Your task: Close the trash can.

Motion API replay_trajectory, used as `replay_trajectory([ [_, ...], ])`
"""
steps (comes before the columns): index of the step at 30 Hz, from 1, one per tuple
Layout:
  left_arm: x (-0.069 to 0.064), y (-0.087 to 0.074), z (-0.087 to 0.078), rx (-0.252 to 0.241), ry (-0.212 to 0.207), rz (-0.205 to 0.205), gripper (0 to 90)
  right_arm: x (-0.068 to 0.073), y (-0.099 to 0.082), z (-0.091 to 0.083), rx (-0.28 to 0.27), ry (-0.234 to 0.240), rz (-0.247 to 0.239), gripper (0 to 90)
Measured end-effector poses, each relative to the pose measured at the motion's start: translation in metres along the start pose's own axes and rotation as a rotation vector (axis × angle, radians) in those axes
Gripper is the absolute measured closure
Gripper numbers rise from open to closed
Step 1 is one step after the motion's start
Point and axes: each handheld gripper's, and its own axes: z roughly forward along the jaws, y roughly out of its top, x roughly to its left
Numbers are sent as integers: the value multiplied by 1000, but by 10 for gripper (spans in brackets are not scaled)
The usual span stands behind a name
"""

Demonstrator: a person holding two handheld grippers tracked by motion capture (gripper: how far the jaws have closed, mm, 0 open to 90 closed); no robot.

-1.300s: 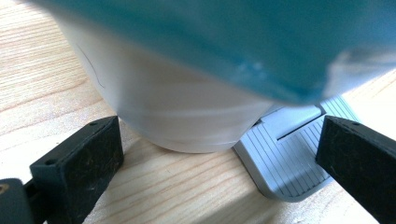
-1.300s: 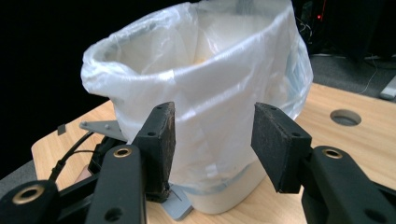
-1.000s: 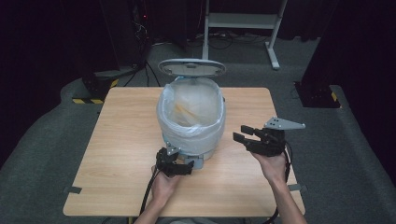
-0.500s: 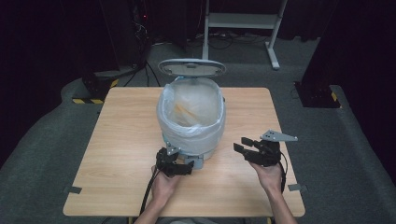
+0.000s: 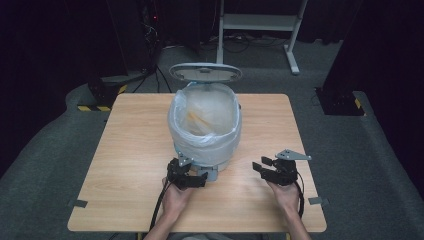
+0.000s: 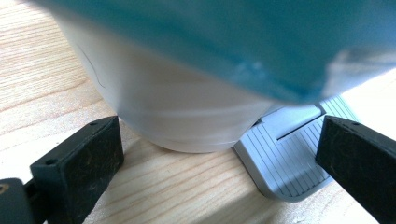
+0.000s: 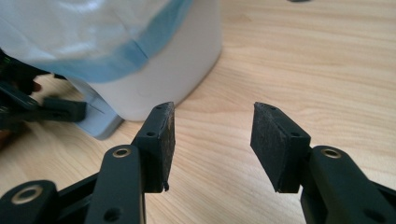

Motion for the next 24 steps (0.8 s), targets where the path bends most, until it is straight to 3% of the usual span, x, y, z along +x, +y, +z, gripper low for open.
replay_trajectory([
  [12,0,0,0,0,-1,-2,10,-6,-17,18,78,-102,-22,474],
  [24,0,0,0,0,-1,-2,10,-4,-19,25,109,-134,-52,465],
])
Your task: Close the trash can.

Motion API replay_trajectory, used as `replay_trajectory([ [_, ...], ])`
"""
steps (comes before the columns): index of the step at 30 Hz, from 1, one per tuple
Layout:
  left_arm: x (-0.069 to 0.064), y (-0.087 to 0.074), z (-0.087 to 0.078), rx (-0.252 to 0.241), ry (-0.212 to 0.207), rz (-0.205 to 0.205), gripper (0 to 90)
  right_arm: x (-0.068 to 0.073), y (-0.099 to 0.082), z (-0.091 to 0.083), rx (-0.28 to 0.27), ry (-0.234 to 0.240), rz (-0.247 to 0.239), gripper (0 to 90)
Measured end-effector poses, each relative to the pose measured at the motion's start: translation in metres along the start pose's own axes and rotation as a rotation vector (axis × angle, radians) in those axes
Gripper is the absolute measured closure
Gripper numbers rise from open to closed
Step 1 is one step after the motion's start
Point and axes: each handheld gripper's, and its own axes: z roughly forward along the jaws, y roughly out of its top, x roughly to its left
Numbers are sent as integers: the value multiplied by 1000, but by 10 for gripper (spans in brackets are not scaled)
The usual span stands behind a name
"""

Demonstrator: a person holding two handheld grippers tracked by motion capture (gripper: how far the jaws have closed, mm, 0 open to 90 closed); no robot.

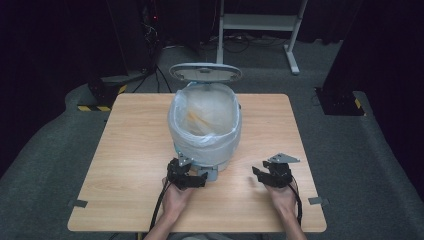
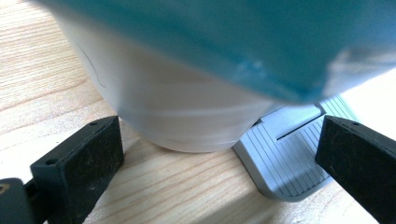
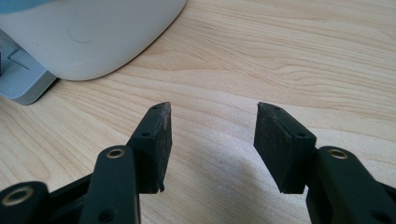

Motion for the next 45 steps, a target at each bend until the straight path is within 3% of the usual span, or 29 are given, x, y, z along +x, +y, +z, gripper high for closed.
replay_trajectory([
  [9,0,0,0,0,0,0,10,0,0,4,9,-8,-9,455],
  [18,-1,0,0,-3,6,3,9,1,-4,15,73,-20,-24,409],
  [20,0,0,0,-2,2,0,9,2,-8,17,40,-40,-47,407],
  [23,0,0,0,-5,-4,-5,9,4,-8,18,46,-58,-69,391],
  [27,3,-1,-2,-11,-13,-16,7,4,-8,18,47,-61,-62,380],
  [34,10,-8,-11,-31,-3,-26,15,4,-8,18,47,-67,-59,368],
  [37,17,-15,-18,-23,-20,-40,21,4,-8,18,47,-67,-59,367],
  [42,24,-25,-32,-11,-43,-17,15,4,-8,18,47,-69,-58,367],
  [45,27,-31,-38,-11,-26,-1,34,4,-8,18,47,-69,-58,365],
])
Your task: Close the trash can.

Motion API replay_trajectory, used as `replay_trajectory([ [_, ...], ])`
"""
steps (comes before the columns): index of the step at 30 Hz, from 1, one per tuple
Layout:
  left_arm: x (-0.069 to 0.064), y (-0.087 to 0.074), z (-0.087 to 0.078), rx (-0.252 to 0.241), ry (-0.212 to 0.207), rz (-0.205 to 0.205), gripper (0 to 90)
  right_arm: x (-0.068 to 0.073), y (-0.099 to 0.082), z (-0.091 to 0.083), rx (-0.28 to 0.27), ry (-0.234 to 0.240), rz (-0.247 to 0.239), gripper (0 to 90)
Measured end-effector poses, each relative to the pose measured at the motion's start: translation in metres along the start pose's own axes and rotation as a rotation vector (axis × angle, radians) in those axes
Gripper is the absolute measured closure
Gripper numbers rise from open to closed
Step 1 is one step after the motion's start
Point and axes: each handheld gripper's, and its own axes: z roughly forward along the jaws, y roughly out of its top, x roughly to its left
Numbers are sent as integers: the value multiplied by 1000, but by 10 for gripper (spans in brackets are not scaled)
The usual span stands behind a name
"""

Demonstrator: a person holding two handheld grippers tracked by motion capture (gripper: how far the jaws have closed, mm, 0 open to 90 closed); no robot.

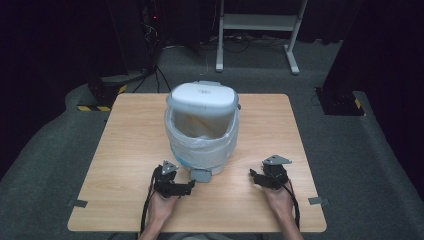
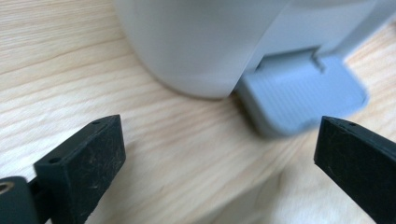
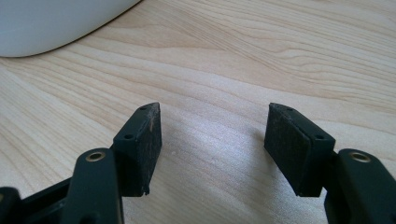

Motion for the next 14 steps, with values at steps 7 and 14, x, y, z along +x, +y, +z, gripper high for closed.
replay_trajectory([
  [7,12,-2,-3,28,152,42,80,0,0,0,1,-3,3,353],
  [14,14,-1,-4,26,151,32,83,-1,0,1,13,-28,26,262],
])
